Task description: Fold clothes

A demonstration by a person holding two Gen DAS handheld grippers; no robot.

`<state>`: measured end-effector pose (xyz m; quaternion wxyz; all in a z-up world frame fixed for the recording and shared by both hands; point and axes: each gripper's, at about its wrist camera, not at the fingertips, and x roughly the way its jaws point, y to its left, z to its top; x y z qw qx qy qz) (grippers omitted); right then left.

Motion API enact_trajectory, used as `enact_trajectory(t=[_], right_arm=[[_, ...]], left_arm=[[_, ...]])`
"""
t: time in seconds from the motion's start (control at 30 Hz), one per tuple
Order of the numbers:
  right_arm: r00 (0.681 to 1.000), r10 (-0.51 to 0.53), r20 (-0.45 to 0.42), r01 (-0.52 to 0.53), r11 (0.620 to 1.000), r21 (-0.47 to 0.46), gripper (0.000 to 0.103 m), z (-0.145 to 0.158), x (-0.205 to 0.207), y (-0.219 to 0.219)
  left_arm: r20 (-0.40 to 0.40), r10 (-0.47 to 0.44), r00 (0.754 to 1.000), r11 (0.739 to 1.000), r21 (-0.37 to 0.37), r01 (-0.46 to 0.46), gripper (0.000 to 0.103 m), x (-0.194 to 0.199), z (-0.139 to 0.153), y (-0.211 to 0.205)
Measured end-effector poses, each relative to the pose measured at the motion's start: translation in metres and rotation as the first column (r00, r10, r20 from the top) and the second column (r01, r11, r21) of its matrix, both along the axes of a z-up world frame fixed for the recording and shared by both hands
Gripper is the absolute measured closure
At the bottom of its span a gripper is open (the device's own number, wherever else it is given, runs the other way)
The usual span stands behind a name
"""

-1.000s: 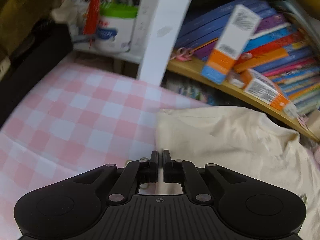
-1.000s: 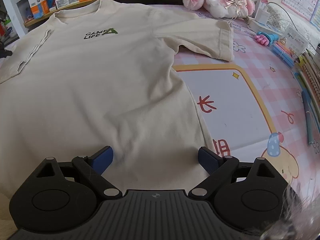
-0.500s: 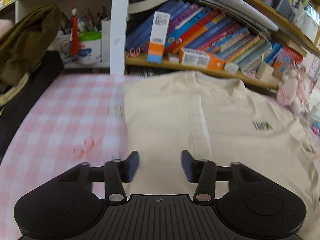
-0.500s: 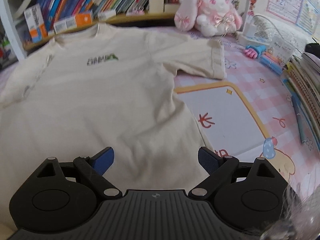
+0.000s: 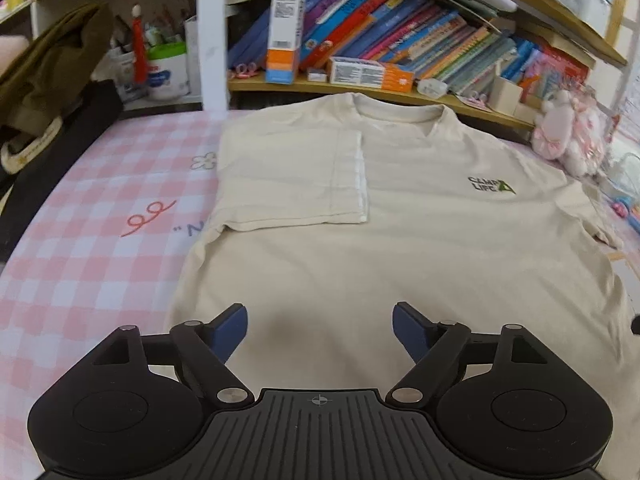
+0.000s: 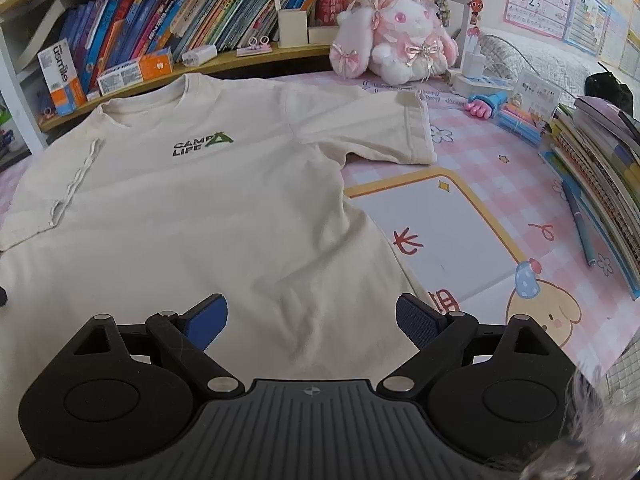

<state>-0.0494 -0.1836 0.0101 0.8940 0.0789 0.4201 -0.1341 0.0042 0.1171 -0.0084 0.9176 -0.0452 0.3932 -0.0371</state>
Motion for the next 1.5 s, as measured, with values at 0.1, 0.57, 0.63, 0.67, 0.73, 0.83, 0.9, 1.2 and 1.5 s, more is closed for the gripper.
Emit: enact_trajectory(t=[0.1, 0.57, 0.63, 0.67, 0.73, 0.83, 0.9, 1.2, 1.5], right_arm=[[1.0, 0.001, -0.004, -0.001, 1.0, 0.005, 0.011, -0.001, -0.001, -0.006], [0.998, 0.069, 0.014, -0.07, 0.995, 0.075, 0.011, -0.01, 0.019, -0.087], [0.997, 0.077, 0.025, -0.08, 0.991, 0.107, 0.011, -0.009, 0.024, -0.106], [0.996, 0.083, 0.029, -0.086, 0.988, 0.13, 0.014, -0.009, 0.027, -0.116], [0.995, 0.096, 0.035, -0.101, 0.979, 0.178, 0.02, -0.011, 0.033, -0.135], [0.993, 0.114, 0.042, -0.121, 0.96, 0.253, 0.031, -0.015, 0.043, -0.162], [0.991, 0.125, 0.043, -0.132, 0.946, 0.298, 0.039, -0.019, 0.049, -0.177], [0.987, 0.151, 0.051, -0.158, 0.903, 0.4, 0.05, -0.03, 0.073, -0.219], [0.998, 0.017, 0.058, -0.049, 0.791, 0.61, 0.059, -0.04, 0.107, -0.251]], left_arm=[[-0.022, 0.022, 1.0, 1.0, -0.001, -0.022, 0.021, 0.0, -0.001, -0.006], [-0.043, 0.16, 0.986, 0.985, 0.069, -0.157, 0.017, -0.01, 0.01, -0.073], [-0.038, 0.171, 0.985, 0.982, 0.091, -0.167, 0.015, -0.014, 0.013, -0.092], [-0.035, 0.175, 0.984, 0.98, 0.101, -0.171, 0.014, -0.016, 0.014, -0.101], [-0.03, 0.178, 0.984, 0.978, 0.114, -0.173, 0.012, -0.021, 0.016, -0.119], [-0.03, 0.18, 0.983, 0.976, 0.133, -0.175, 0.011, -0.029, 0.016, -0.144], [-0.037, 0.186, 0.982, 0.973, 0.148, -0.178, 0.011, -0.033, 0.016, -0.158], [-0.07, 0.267, 0.961, 0.956, 0.143, -0.255, 0.01, -0.044, 0.016, -0.184], [-0.095, 0.279, 0.956, 0.95, 0.171, -0.261, 0.01, -0.048, 0.019, -0.196]])
